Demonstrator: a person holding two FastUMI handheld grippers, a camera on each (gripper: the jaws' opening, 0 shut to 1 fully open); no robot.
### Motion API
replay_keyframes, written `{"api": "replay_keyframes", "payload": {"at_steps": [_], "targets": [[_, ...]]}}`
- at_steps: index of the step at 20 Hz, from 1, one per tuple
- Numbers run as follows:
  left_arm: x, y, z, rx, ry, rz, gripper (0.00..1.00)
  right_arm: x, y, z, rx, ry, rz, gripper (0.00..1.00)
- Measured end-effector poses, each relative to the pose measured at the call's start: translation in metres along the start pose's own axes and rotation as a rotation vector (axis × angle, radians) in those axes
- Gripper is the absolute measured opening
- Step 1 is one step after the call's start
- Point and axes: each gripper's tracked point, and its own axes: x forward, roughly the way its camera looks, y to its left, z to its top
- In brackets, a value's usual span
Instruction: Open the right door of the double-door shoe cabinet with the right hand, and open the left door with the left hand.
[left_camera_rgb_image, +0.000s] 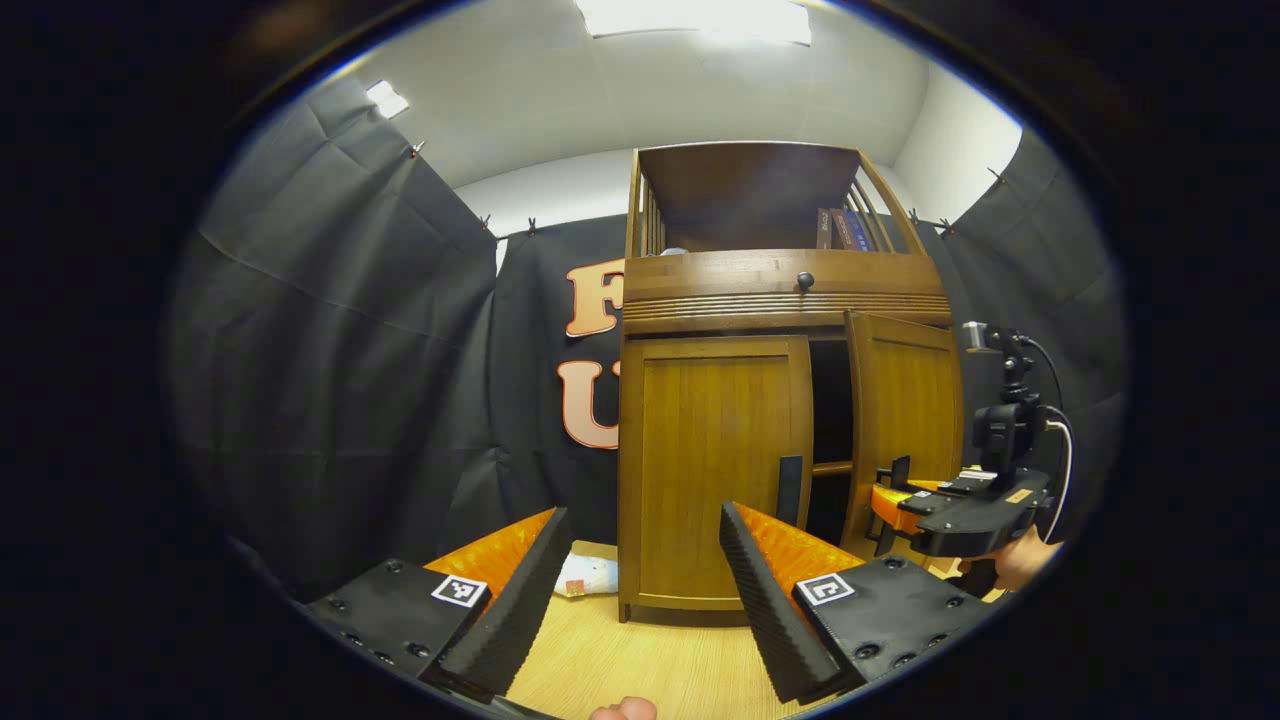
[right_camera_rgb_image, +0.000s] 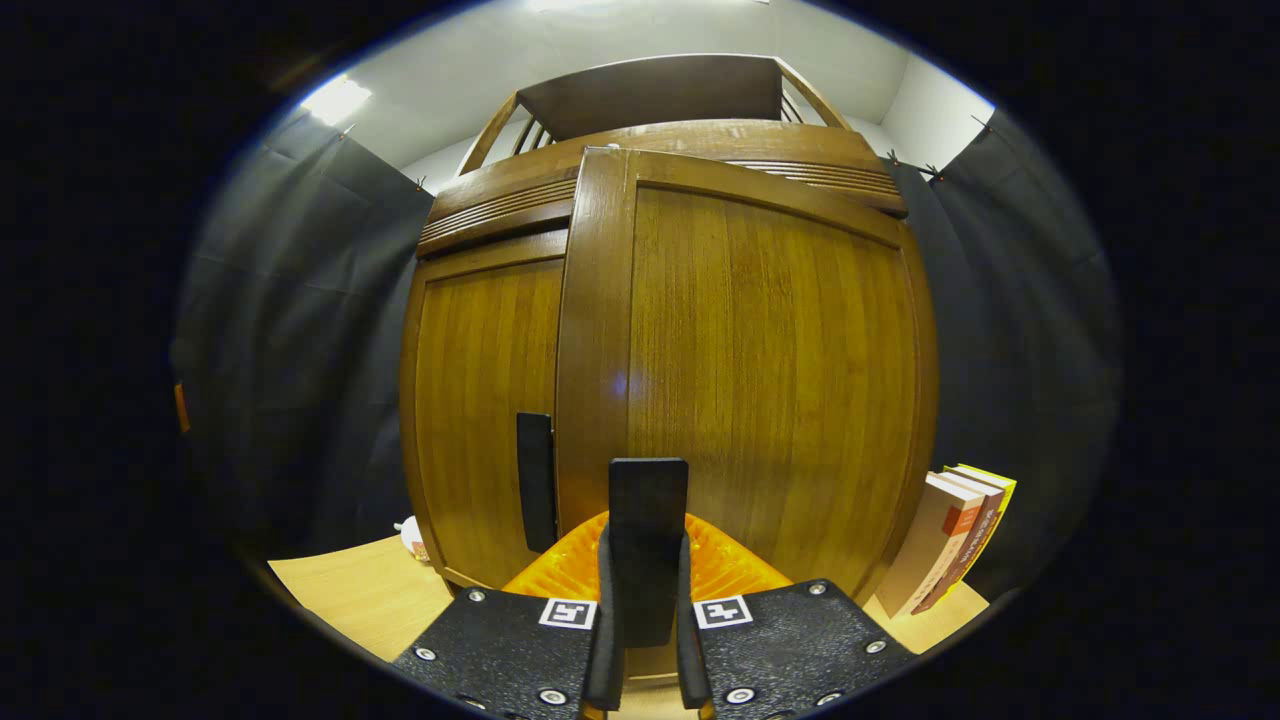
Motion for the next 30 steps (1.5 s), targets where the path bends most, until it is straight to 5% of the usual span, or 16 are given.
{"api": "replay_keyframes", "payload": {"at_steps": [5,6,9,19,20,21,26,27,30], "targets": [[-0.004,-0.013,0.005,0.01,-0.009,-0.018,0.96,-0.042,-0.018,0.0,0.022,0.019,0.007,0.24],[-0.003,-0.017,0.006,0.013,-0.01,-0.024,0.96,-0.051,-0.024,0.001,0.032,0.021,-0.001,0.18],[-0.002,-0.029,0.007,0.021,-0.012,-0.044,0.95,-0.077,-0.042,0.0,0.056,0.026,-0.049,0.25],[-0.004,-0.072,0.002,-0.017,-0.01,-0.105,0.96,-0.125,-0.102,0.002,0.028,0.036,-0.153,0.24],[-0.004,-0.075,0.002,-0.016,-0.01,-0.105,0.97,-0.129,-0.107,0.003,0.031,0.035,-0.164,0.16],[-0.004,-0.077,0.0,-0.016,-0.01,-0.106,0.96,-0.132,-0.113,0.004,0.037,0.029,-0.174,0.2],[-0.003,-0.088,-0.005,-0.027,0.01,-0.116,0.96,-0.144,-0.148,0.002,0.043,0.041,-0.239,0.1],[-0.004,-0.092,-0.006,-0.033,0.013,-0.121,0.97,-0.145,-0.156,0.0,0.035,0.05,-0.252,0.16],[-0.003,-0.098,-0.009,-0.039,0.019,-0.125,0.98,-0.15,-0.171,-0.008,0.065,0.06,-0.263,0.06]]}}
